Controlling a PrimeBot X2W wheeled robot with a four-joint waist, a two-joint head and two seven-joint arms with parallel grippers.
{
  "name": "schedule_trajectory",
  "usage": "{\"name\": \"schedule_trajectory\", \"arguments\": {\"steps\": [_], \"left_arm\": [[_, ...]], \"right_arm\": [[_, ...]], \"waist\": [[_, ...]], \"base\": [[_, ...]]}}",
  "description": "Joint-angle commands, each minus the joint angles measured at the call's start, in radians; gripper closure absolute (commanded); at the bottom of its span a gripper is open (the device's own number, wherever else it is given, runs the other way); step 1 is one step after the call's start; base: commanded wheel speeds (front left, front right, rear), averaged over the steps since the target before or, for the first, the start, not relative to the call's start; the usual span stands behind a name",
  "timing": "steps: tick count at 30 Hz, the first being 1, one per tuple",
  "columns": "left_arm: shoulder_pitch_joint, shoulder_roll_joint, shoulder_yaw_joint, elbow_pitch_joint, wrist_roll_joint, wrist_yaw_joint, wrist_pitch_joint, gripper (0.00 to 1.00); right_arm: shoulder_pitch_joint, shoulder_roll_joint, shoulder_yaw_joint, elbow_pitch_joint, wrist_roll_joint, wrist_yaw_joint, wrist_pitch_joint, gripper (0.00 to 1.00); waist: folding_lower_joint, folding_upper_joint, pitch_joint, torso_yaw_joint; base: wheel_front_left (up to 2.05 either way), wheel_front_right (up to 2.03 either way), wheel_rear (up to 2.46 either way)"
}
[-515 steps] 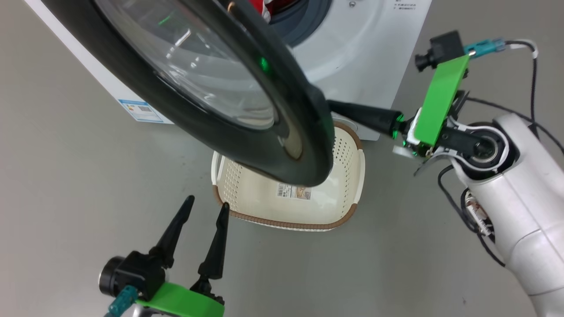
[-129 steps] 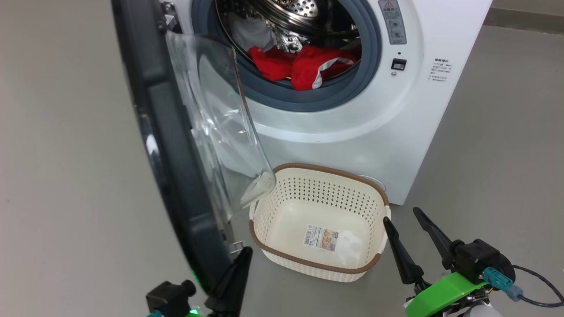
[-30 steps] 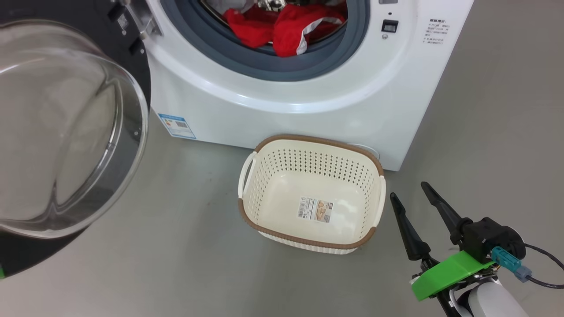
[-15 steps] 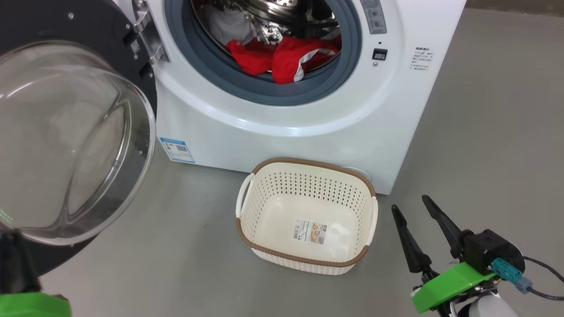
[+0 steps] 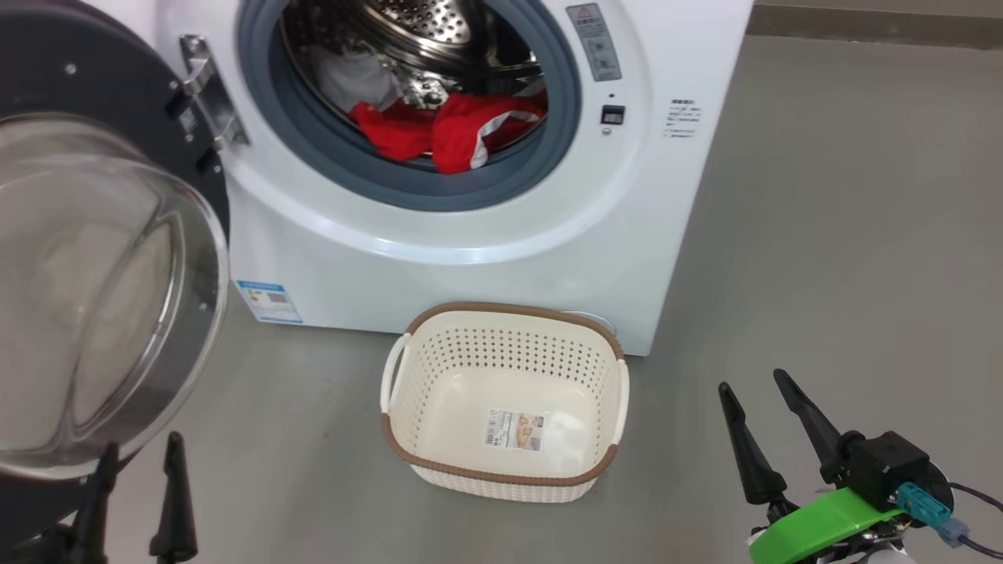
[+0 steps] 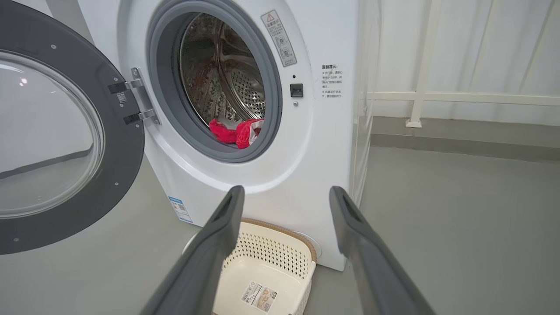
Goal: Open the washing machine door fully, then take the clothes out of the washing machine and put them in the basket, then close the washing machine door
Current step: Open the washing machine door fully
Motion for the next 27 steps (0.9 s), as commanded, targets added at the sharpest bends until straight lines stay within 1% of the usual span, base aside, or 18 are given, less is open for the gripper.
{"name": "schedule_trajectory", "arguments": {"steps": [1,5,14,24,27], "left_arm": [[-0.008,0.031,0.020,-0.041,-0.010,0.002,-0.008,0.00],[0.008,0.045,-0.025,-0.085,-0.031,0.002,-0.008,0.00],[0.035,0.061,-0.083,-0.136,-0.080,0.002,-0.008,0.00],[0.042,0.079,-0.164,-0.184,-0.123,0.002,-0.008,0.00],[0.040,0.083,-0.174,-0.189,-0.135,0.002,-0.008,0.00]], "right_arm": [[-0.002,0.000,0.014,-0.028,0.005,0.007,-0.009,0.00],[0.005,0.001,-0.003,-0.033,0.005,0.007,-0.009,0.00],[0.008,0.001,-0.043,-0.051,0.004,0.007,-0.009,0.00],[0.028,0.005,-0.092,-0.075,0.003,0.007,-0.009,0.00],[0.036,0.005,-0.101,-0.079,0.003,0.007,-0.009,0.00]], "waist": [[0.0000,0.0000,-0.003,-0.027],[0.0000,0.0000,0.002,-0.059],[0.0000,0.0000,0.020,-0.146],[0.0000,0.0000,0.029,-0.220],[0.0000,0.0000,0.033,-0.230]], "base": [[0.00,0.00,0.00],[0.00,0.00,0.00],[0.00,0.00,0.00],[0.00,0.00,0.00],[0.00,0.00,0.00]]}}
